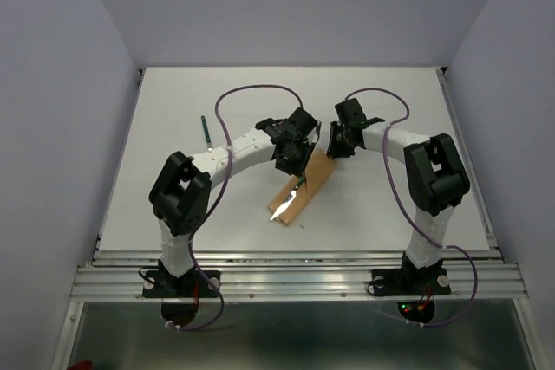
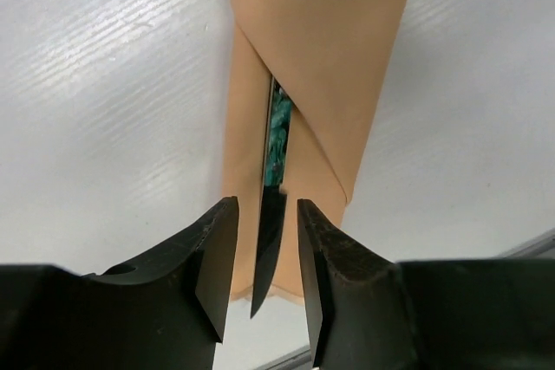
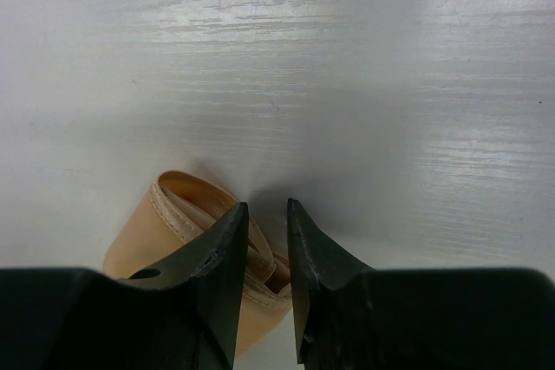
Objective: Fold the napkin into a case and place the utensils inside
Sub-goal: Insert the knife into the folded napkin.
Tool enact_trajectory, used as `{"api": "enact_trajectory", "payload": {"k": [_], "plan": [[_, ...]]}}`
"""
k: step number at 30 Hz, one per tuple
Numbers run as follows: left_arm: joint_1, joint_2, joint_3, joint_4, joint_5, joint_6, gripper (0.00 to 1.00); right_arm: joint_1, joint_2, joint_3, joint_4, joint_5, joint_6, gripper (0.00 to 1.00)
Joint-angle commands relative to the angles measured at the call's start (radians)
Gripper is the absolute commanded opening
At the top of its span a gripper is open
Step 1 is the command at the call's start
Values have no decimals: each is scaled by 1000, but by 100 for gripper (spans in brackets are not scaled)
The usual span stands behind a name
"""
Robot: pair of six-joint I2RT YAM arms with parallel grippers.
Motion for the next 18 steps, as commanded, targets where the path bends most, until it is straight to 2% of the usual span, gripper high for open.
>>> {"api": "enact_trajectory", "payload": {"k": [1, 4, 5, 18], "plan": [[-43, -122, -77, -32, -41, -22, 44, 13, -29, -15, -3, -2, -17, 31], [-63, -148, -112, -33, -77, -40, 45, 13, -28, -15, -3, -2, -17, 31], [-94, -149, -177, -11, -105, -65, 51, 13, -20, -17, -3, -7, -17, 31], [-105, -74, -227, 45, -95, -56, 51, 22, -2, -21, -3, 5, -23, 31]]}}
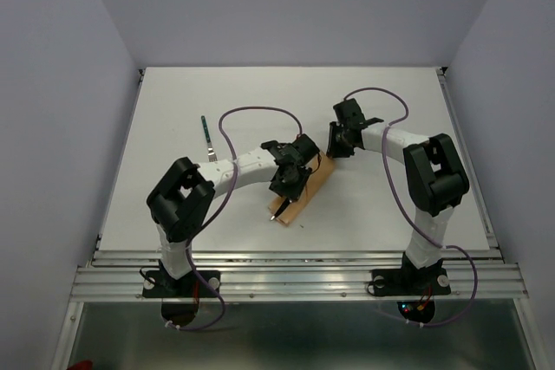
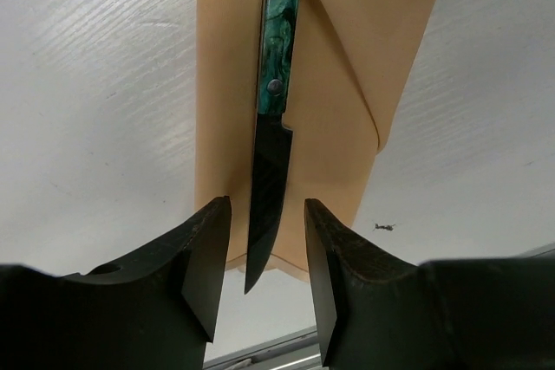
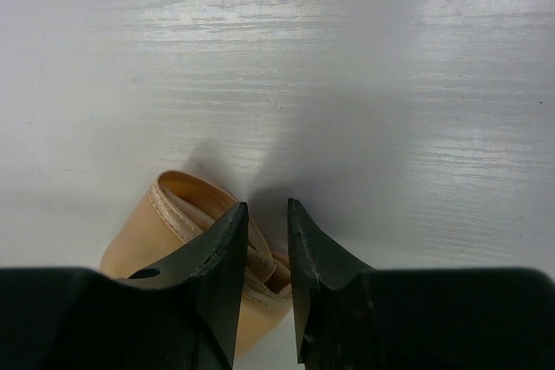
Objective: Fold the napkin into a case and place the utensils inside
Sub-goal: Insert the knife into the folded napkin.
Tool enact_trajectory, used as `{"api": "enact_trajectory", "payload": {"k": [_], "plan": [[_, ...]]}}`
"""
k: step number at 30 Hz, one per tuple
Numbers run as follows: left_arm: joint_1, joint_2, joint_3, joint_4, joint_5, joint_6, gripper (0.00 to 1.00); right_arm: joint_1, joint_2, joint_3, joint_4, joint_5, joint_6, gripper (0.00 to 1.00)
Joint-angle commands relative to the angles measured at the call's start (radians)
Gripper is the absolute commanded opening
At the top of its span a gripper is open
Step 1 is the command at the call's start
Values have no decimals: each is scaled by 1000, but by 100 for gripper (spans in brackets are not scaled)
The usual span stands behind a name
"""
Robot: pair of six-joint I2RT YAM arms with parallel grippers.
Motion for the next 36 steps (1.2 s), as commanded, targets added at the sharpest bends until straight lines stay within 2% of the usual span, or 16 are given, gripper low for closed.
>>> {"api": "enact_trajectory", "payload": {"k": [1, 10, 14, 19, 29, 36], "plan": [[-6, 24, 0, 25, -3, 2, 51, 11, 0, -23, -4, 9, -18, 31], [-8, 53, -24, 34, -15, 2, 49, 11, 5, -27, 2, 10, -15, 31], [-9, 73, -35, 41, -20, 2, 43, 11, 5, -27, 2, 10, -15, 31], [-9, 87, -44, 41, -28, 8, 41, 11, 5, -26, 2, 9, -15, 31], [-14, 58, 5, 15, -86, 40, 24, 11, 3, -32, 2, 10, -17, 31], [-14, 67, 31, 2, -107, 78, 24, 11, 8, -32, 3, 3, -21, 31]]}}
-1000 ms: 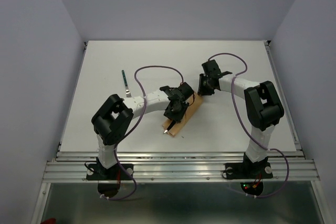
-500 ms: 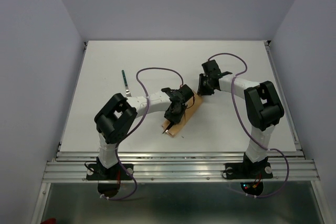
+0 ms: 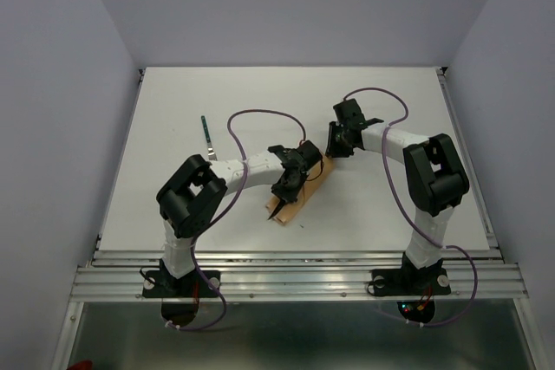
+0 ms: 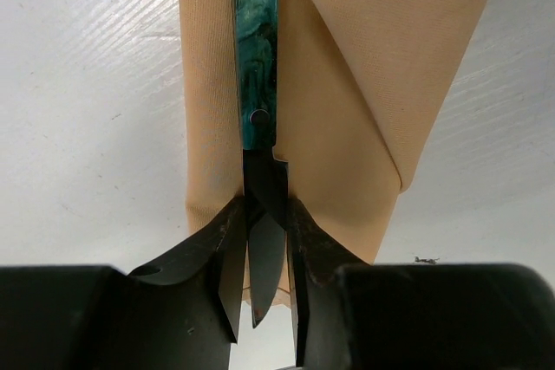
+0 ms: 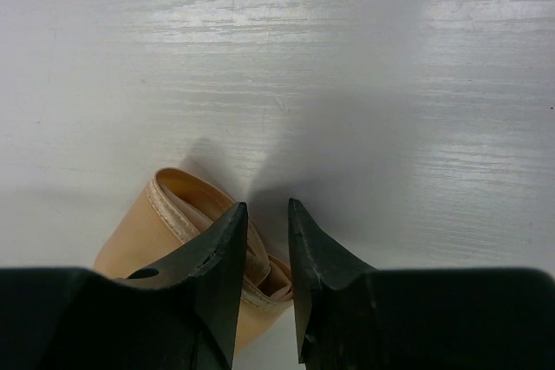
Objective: Fold the napkin into a case and place the utensils inside
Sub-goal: Insert the knife into the folded napkin.
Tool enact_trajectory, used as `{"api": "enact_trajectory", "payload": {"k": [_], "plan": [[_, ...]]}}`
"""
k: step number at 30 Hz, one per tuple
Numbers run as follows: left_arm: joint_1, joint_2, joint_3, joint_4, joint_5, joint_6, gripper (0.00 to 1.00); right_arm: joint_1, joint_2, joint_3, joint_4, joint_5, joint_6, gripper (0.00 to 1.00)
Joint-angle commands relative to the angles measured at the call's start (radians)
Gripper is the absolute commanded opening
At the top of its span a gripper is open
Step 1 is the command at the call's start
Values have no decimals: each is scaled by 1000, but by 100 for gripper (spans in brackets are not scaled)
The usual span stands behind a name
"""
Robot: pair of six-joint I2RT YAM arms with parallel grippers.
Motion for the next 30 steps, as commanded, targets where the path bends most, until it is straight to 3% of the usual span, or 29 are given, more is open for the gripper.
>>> {"api": "enact_trajectory", "payload": {"k": [1, 30], "plan": [[-1, -6, 43, -30, -44, 42, 24, 11, 8, -26, -12, -1, -23, 31], [0, 106, 224, -55, -123, 236, 25, 11, 26, -29, -11, -34, -56, 30]]}}
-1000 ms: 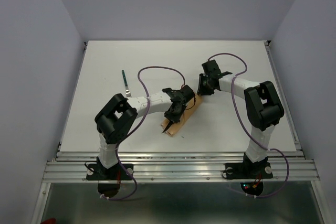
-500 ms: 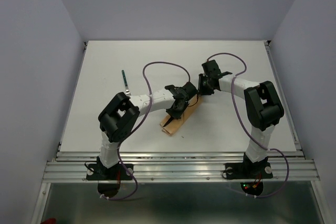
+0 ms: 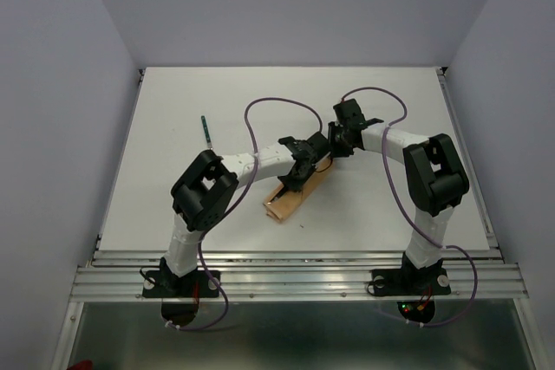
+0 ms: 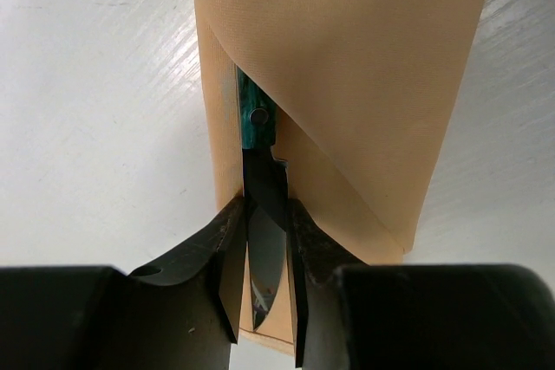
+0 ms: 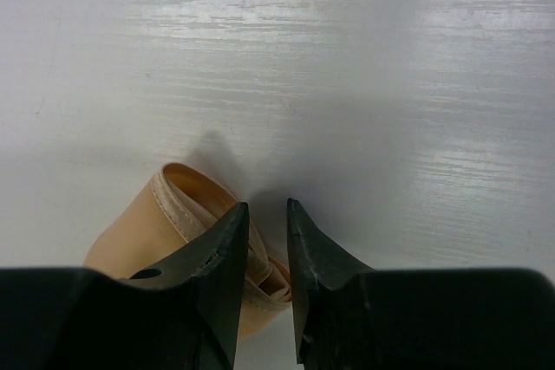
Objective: Fold the napkin into a case and place the utensils inside
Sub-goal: Insert the knife into the folded napkin.
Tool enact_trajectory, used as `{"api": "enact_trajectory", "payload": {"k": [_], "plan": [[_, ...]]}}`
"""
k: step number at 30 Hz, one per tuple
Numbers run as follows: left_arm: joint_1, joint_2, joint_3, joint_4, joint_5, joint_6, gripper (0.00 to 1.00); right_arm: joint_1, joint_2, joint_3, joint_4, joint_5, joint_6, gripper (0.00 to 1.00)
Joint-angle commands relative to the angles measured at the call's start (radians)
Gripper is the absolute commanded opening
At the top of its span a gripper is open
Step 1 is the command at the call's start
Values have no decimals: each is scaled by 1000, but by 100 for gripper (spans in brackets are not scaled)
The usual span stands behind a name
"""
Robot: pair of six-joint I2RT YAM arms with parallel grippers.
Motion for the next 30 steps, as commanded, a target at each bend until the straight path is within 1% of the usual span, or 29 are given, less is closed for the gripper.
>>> {"api": "enact_trajectory", "payload": {"k": [1, 10, 17, 19, 20, 23, 26, 28, 29, 30], "plan": [[0, 4, 52, -1, -33, 37, 26, 11, 26, -28, -17, -10, -15, 30], [3, 12, 64, 5, -19, 45, 27, 11, 26, -27, -18, -12, -17, 30], [5, 2, 64, -4, -17, 34, 45, 11, 26, -28, -18, -7, -17, 31], [5, -5, 65, -9, -17, 31, 47, 11, 26, -28, -20, -4, -18, 31], [5, -14, 65, -13, -17, 30, 51, 11, 26, -30, -20, -4, -17, 31], [8, -28, 69, -26, -25, 17, 56, 11, 29, -27, -26, 6, -12, 31], [8, -45, 73, -44, -33, 10, 57, 11, 18, -28, -28, 39, 9, 31], [6, -62, 70, -52, -33, -1, 57, 11, 3, -36, -25, 92, 34, 31], [8, -74, 70, -56, -34, -4, 57, 11, -8, -39, -25, 129, 46, 31], [8, -100, 67, -62, -33, -7, 58, 11, -55, -66, -12, 195, 60, 31]]}}
